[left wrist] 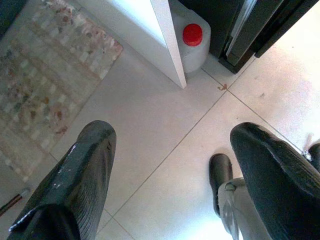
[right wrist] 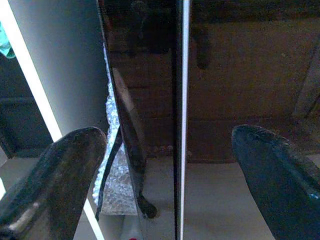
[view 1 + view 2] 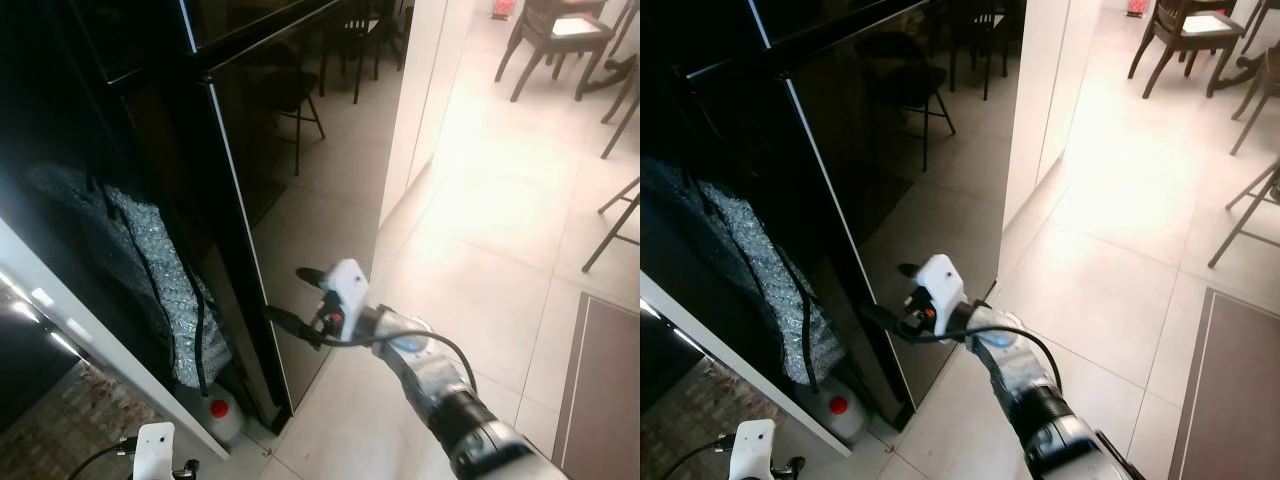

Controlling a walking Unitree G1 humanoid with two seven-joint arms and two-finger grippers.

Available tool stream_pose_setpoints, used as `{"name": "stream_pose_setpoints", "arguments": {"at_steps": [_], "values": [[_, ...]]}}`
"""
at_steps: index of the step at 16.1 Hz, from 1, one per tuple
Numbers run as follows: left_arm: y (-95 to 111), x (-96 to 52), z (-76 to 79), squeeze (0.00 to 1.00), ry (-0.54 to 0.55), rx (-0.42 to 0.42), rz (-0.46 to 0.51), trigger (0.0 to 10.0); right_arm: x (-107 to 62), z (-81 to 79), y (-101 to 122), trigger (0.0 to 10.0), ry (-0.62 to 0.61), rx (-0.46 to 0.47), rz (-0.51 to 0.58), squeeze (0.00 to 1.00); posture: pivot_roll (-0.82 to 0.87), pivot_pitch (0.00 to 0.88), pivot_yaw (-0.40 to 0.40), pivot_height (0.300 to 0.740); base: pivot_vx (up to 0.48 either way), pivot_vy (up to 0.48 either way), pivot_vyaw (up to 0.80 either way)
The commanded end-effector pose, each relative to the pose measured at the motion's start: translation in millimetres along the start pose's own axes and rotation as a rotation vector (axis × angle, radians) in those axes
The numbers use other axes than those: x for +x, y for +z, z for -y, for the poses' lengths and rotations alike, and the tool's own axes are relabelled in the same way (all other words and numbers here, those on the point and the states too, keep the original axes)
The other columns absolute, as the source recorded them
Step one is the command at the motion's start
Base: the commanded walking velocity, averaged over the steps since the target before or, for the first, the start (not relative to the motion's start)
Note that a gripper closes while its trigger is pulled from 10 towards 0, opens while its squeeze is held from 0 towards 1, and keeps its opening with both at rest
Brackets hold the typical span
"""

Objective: Restocking fridge

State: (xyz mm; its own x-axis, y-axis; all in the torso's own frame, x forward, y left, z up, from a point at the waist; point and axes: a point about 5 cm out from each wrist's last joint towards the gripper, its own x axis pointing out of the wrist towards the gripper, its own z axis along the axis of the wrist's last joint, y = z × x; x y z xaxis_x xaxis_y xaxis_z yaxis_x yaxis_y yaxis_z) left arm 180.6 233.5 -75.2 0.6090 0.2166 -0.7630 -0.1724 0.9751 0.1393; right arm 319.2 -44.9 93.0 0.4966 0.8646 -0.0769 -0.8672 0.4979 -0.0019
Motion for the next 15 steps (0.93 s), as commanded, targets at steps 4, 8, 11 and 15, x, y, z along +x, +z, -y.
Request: {"name": "stream_pose_setpoints", "arguments": {"at_steps": [4, 8, 11, 15], "values": [[-2, -0.6, -2.5, 0.00, 0.019, -0.016, -0.003, 10.0, 7.4, 5.6, 6, 10.0, -0.003, -0.019, 0.010, 0.00, -0.06, 0.000, 0.051, 0.740, 0.000, 0.000, 0.00], [-2, -0.7, -3.1, 0.00, 0.019, -0.011, -0.003, 10.0, 8.6, 13.6, 11, 10.0, -0.023, -0.016, 0.018, 0.00, -0.06, 0.000, 0.054, 0.740, 0.000, 0.000, 0.00], [-2, -0.5, -3.3, 0.00, 0.020, -0.012, -0.001, 10.0, 16.4, 13.0, 16, 10.0, -0.021, -0.012, 0.023, 0.00, -0.06, 0.000, 0.054, 0.740, 0.000, 0.000, 0.00], [-1, -0.4, -2.7, 0.00, 0.018, -0.017, 0.000, 10.0, 26.8, 8.2, 22, 10.0, -0.013, 0.005, 0.044, 0.00, -0.05, 0.000, 0.053, 0.740, 0.000, 0.000, 0.00]]}}
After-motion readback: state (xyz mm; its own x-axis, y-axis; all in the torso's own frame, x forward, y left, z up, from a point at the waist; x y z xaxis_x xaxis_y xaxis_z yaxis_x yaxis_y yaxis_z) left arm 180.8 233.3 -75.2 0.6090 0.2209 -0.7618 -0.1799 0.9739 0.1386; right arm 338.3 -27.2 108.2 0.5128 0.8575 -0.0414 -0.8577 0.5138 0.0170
